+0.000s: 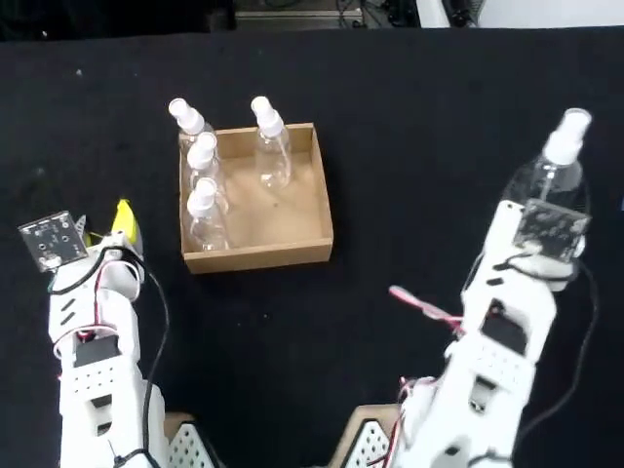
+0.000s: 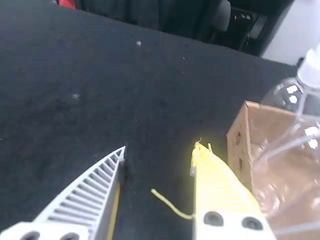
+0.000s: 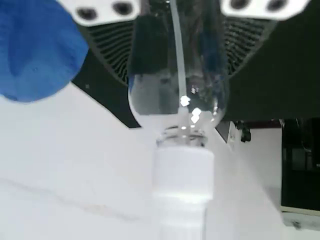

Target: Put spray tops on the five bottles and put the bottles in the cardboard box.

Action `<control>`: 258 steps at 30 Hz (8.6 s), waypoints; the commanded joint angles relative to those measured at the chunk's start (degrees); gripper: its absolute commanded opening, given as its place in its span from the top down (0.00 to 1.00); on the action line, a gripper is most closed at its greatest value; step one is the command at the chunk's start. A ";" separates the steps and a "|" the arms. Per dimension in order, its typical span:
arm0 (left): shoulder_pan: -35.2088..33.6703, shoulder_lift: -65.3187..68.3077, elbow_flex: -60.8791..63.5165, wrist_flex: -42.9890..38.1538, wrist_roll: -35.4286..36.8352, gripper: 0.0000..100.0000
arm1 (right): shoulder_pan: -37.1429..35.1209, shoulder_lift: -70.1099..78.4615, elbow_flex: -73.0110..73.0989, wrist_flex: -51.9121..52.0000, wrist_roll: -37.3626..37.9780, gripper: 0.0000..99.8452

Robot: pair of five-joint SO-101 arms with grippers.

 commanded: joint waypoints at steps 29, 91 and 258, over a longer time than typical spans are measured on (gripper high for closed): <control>4.44 -1.05 1.27 -1.49 0.18 0.81 | 10.73 85.93 -30.29 -64.35 -8.97 0.99; 4.44 -1.05 1.27 -1.49 -0.09 0.81 | 7.65 94.37 -22.55 -81.05 -8.53 0.65; 4.53 -1.32 1.27 -1.49 -0.26 0.81 | 7.91 61.23 -16.31 -41.23 -11.34 0.74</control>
